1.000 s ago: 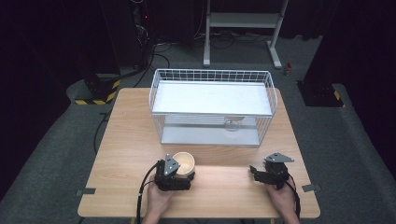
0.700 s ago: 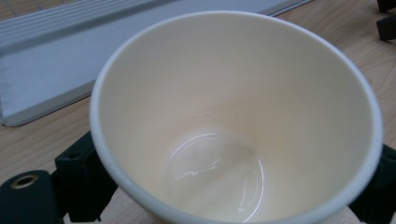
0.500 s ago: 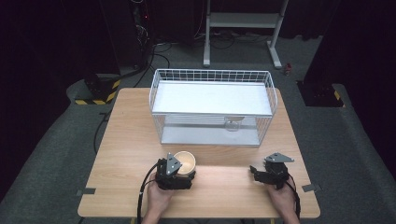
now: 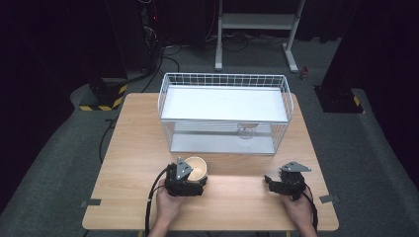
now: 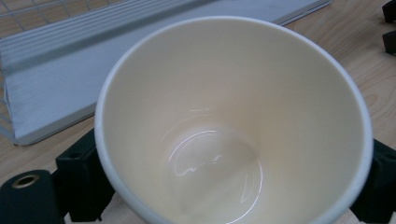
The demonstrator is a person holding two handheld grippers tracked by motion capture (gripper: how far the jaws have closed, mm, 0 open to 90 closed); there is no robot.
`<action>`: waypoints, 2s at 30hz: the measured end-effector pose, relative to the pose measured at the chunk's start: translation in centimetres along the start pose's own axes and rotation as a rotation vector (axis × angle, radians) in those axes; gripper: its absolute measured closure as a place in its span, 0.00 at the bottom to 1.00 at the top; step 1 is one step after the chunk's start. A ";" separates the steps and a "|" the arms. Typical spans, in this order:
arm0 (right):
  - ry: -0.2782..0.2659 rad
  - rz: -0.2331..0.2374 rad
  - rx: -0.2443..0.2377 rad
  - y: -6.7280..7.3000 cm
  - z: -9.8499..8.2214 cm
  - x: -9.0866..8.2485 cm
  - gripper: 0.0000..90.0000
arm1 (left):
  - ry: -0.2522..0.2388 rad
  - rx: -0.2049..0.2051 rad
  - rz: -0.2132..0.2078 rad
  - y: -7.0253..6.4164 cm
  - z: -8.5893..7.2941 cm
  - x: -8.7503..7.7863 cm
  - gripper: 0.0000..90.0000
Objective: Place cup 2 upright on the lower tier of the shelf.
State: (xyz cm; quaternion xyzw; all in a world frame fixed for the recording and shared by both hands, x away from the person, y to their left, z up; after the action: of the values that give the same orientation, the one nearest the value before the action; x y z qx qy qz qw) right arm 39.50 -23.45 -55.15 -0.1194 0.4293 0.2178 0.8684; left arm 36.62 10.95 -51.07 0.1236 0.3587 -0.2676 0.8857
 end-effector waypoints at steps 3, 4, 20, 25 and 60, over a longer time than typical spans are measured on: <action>0.000 0.000 0.000 0.0 0.0 0.0 0.27 | -0.005 -0.007 -0.004 0.2 0.5 0.0 0.10; 0.000 0.000 0.000 0.0 0.0 0.0 0.27 | -0.008 -0.009 -0.005 0.2 0.7 0.0 0.10; 0.000 -0.001 -0.001 0.0 0.0 0.0 0.27 | -0.013 -0.057 -0.049 1.6 3.9 0.6 0.10; -0.001 0.000 -0.006 0.0 0.0 0.0 0.27 | 0.002 -0.040 -0.029 1.8 5.2 1.1 0.10; 0.002 0.001 -0.003 0.0 0.0 0.0 0.26 | 0.013 -0.150 0.054 4.7 7.1 5.6 0.10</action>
State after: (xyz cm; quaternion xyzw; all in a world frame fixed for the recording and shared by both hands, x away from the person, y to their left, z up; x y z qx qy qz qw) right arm 39.45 -23.44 -55.14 -0.1205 0.4300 0.2187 0.8676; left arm 46.63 9.82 -49.82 0.0681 0.3798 -0.2151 0.8971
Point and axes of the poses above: each handheld gripper's, and its own axes: x roughly forward along the jaws, z roughly out of its top, y roughly to its left, the point moved 4 cm from there along x, roughly forward along the jaws, and after that the axes turned 9 degrees about y, right-handed, at the moved point
